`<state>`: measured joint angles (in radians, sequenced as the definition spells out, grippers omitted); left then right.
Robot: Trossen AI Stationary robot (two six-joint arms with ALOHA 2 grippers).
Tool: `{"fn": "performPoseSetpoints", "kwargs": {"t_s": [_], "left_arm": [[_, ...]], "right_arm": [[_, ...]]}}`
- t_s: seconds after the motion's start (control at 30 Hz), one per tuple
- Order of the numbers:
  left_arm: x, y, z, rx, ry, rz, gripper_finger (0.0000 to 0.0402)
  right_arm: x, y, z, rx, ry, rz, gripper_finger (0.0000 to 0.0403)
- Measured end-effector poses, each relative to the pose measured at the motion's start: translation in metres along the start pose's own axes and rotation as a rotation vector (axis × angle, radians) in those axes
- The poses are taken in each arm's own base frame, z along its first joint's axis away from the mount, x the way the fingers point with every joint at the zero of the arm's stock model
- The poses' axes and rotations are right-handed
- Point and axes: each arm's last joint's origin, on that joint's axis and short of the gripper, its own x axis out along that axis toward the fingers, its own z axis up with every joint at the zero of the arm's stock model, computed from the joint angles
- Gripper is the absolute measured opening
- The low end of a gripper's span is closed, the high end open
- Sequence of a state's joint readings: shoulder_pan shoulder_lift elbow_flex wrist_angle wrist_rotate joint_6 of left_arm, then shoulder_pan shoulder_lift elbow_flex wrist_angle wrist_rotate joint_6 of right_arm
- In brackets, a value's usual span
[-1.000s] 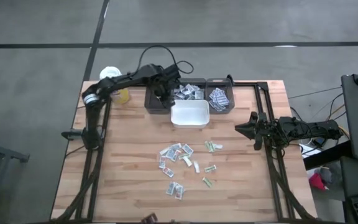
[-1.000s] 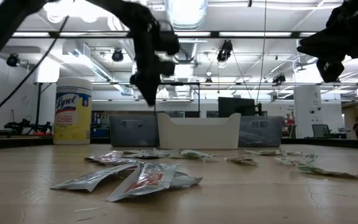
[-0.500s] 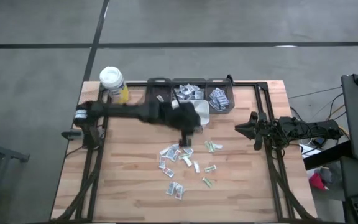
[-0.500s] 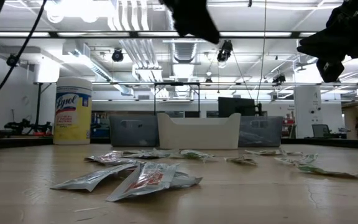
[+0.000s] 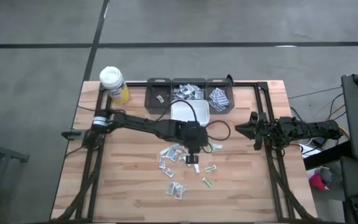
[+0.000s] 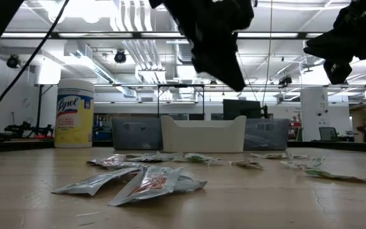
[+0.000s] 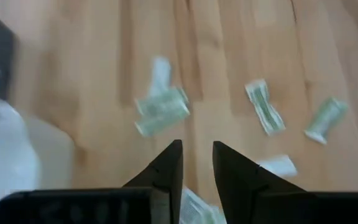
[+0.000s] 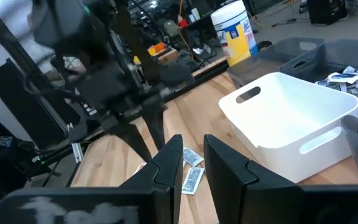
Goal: Pick & Place First Aid Supplies
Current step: Put the green bandage pack into the left black bin
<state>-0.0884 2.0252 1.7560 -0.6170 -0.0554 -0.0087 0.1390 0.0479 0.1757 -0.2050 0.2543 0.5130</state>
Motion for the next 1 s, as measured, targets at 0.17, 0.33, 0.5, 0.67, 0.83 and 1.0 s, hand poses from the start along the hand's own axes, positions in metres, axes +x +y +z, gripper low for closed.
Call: {"fn": "performPoseSetpoints", "kwargs": {"t_s": [0.17, 0.33, 0.5, 0.67, 0.83, 1.0], "left_arm": [[0.015, -0.008, -0.017, -0.100, 0.146, -0.104, 0.0085], [0.024, -0.026, -0.026, -0.087, 0.219, -0.180, 0.0085], [0.031, -0.049, -0.036, 0.083, 0.273, -0.218, 0.0085], [0.038, -0.065, -0.043, 0.260, 0.287, -0.235, 0.0085], [0.051, -0.066, -0.050, 0.332, 0.325, -0.131, 0.0085], [0.055, -0.065, -0.053, 0.349, 0.343, -0.059, 0.0085]], "right_arm": [[0.000, 0.000, 0.000, 0.000, 0.000, 0.000, 0.0063], [0.000, 0.000, 0.000, 0.000, 0.000, 0.000, 0.0063], [0.000, 0.000, 0.000, 0.000, 0.000, 0.000, 0.0063], [0.000, 0.000, 0.000, 0.000, 0.000, 0.000, 0.0063], [0.000, 0.000, 0.000, 0.000, 0.000, 0.000, 0.0063], [0.000, 0.000, 0.000, 0.000, 0.000, 0.000, 0.0063]]}}
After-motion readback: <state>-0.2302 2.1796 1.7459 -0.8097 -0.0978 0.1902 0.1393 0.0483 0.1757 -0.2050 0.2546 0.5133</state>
